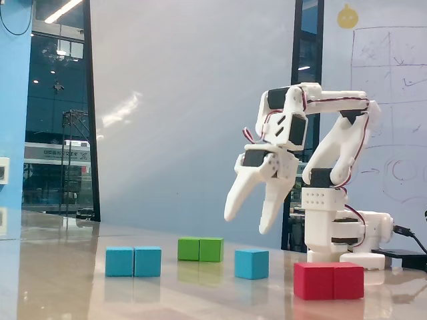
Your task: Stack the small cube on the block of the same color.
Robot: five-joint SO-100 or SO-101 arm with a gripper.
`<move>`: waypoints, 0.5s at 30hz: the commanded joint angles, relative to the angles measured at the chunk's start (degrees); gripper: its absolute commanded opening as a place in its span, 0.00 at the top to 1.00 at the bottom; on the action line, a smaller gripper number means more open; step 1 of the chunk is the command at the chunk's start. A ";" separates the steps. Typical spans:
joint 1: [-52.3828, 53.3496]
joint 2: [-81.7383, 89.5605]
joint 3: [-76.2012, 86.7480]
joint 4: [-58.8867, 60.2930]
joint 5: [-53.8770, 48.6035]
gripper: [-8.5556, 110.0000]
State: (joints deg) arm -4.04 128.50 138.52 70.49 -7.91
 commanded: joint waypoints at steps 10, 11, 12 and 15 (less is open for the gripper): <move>0.26 -5.54 0.88 -5.80 -0.70 0.67; 0.35 -5.98 0.88 -6.15 -0.70 0.68; 0.35 -6.50 0.88 -6.50 -0.70 0.68; 0.44 -8.53 0.88 -7.65 -0.70 0.68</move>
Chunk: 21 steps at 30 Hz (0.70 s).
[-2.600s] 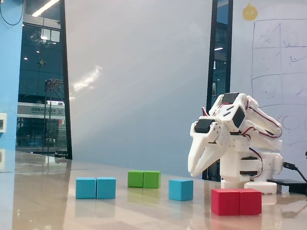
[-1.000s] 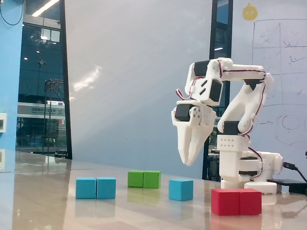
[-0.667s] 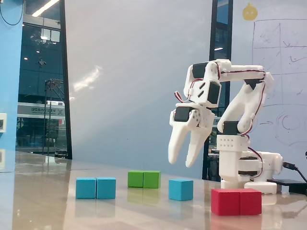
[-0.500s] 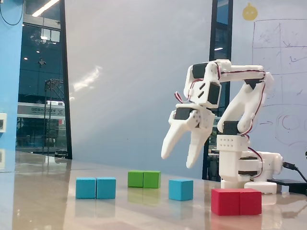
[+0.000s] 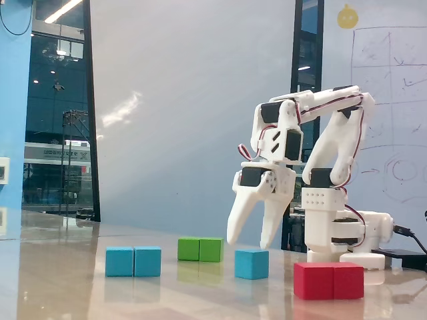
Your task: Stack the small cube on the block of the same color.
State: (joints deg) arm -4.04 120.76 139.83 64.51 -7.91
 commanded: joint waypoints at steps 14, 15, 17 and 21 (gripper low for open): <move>0.53 -9.49 -0.44 -7.21 -0.35 0.68; 0.53 -9.58 -0.44 -7.29 -0.35 0.68; 0.53 -9.76 -0.44 -7.47 -0.26 0.68; 0.53 -9.76 -0.44 -7.47 -0.18 0.68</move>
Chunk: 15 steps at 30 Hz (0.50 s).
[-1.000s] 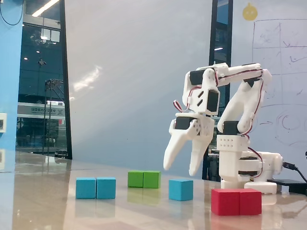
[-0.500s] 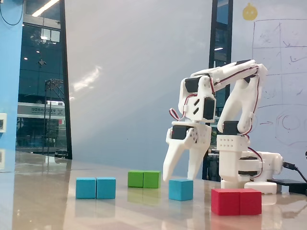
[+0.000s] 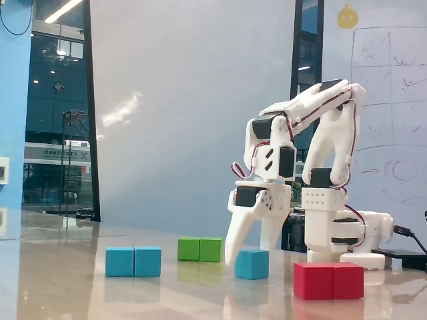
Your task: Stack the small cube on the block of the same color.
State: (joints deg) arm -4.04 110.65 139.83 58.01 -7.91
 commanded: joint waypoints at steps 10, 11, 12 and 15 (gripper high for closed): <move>0.53 0.53 -0.53 -0.97 -0.18 0.77; 0.53 0.53 -0.62 -0.97 -0.18 0.80; 0.53 0.53 -0.70 -0.97 -0.26 0.82; 0.44 0.53 -1.14 -0.97 -0.70 0.87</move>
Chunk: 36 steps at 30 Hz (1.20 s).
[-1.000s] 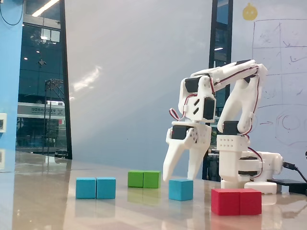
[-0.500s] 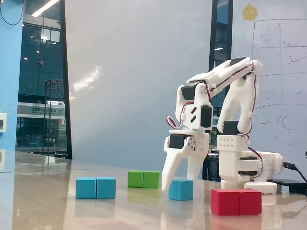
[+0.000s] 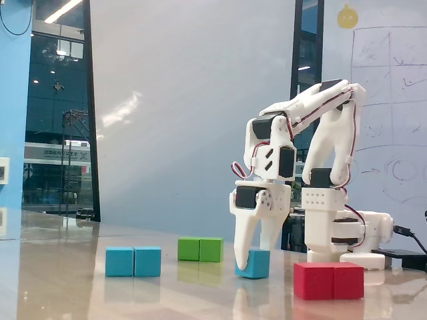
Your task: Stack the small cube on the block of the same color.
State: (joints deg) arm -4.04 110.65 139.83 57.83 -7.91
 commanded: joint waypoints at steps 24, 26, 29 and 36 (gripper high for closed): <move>2.02 -4.83 -38.14 15.12 -12.92 0.90; 4.22 -7.91 -42.36 15.21 -13.10 0.90; 8.09 -13.45 -48.87 15.21 -13.62 0.90; 14.59 -27.60 -64.25 15.21 -13.71 0.90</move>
State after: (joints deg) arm 7.38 86.48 88.68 72.86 -21.18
